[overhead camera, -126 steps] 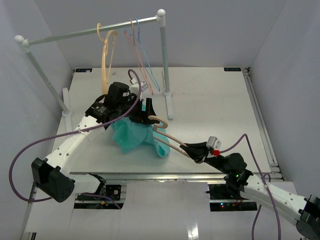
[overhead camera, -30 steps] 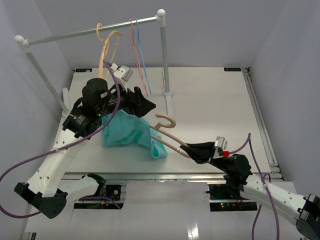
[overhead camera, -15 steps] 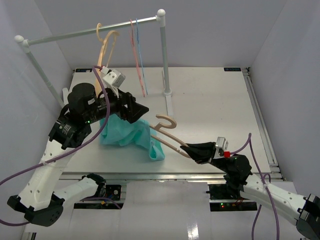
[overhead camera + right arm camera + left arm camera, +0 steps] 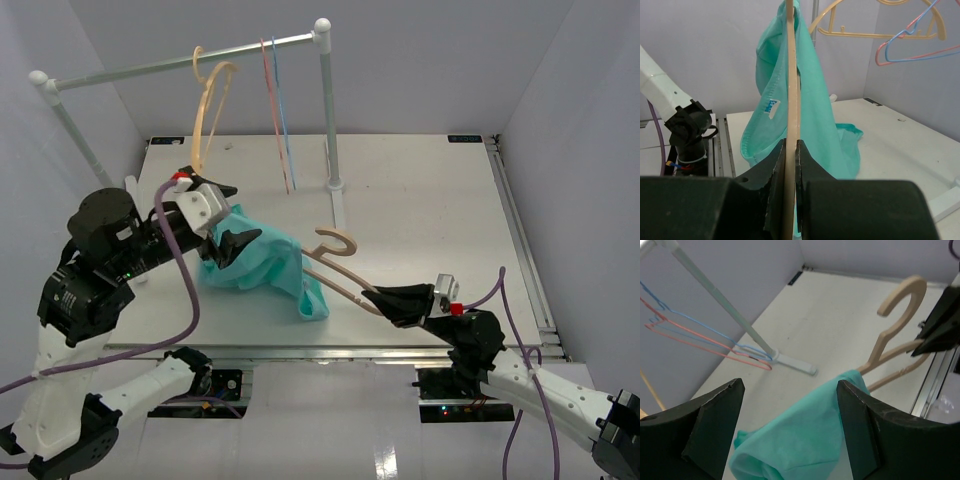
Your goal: Place the t-shirt on the hanger
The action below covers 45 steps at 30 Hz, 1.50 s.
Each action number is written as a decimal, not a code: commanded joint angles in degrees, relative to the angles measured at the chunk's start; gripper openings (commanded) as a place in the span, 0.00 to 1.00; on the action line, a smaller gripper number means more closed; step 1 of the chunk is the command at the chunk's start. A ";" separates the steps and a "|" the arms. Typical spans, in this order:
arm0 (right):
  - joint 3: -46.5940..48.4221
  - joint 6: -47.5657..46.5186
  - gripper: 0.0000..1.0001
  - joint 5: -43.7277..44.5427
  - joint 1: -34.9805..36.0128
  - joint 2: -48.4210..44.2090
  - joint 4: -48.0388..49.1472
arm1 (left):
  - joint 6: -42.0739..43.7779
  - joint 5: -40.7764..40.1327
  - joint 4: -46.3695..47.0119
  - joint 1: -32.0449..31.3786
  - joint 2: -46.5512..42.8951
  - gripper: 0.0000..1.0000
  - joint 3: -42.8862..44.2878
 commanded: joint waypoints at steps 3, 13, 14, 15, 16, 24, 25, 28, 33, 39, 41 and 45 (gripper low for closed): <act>-11.94 0.98 0.08 -2.29 -0.24 -0.33 5.66 | 12.78 -0.69 -6.53 -0.71 0.17 0.85 -4.94; -11.85 0.96 0.08 -2.49 -0.28 -2.89 2.64 | 23.32 7.82 -12.11 -3.51 2.36 0.81 -3.67; -11.82 0.93 0.08 -2.51 -0.29 -2.55 2.64 | 23.80 9.02 -12.80 -3.67 2.28 0.81 -3.33; -11.74 0.88 0.08 -2.60 -0.24 -2.06 2.64 | 24.20 10.40 -13.67 -3.96 2.26 0.81 -3.04; -11.60 0.88 0.08 -2.81 -0.24 -1.41 2.64 | 24.13 11.35 -14.18 -4.47 2.55 0.81 -2.53; -11.32 0.88 0.08 -3.90 -0.32 -1.31 2.69 | 23.44 3.81 -13.52 -6.84 3.96 0.71 -7.46; -11.32 0.88 0.08 -3.96 -0.32 -1.59 2.53 | 23.11 3.86 -13.46 -7.00 3.85 0.70 -7.79; -11.19 0.75 0.08 -4.11 -0.28 -2.22 1.85 | 22.11 4.93 -13.79 -7.16 3.15 0.69 -8.11; -11.14 0.88 0.08 -4.81 -0.24 -3.12 1.57 | 20.83 4.91 -14.02 -7.34 3.31 0.65 -9.24; -10.28 0.35 0.08 -5.90 -0.26 -3.26 1.32 | 18.14 5.14 -12.87 -7.75 5.55 0.37 -11.87; -9.61 -0.10 0.08 -6.36 -0.24 -3.06 1.49 | 17.97 7.04 -12.82 -7.81 5.93 0.30 -13.30; -7.97 -0.66 0.08 -7.04 -0.24 -1.96 1.17 | 18.76 11.71 -12.18 -8.26 5.67 0.02 -14.26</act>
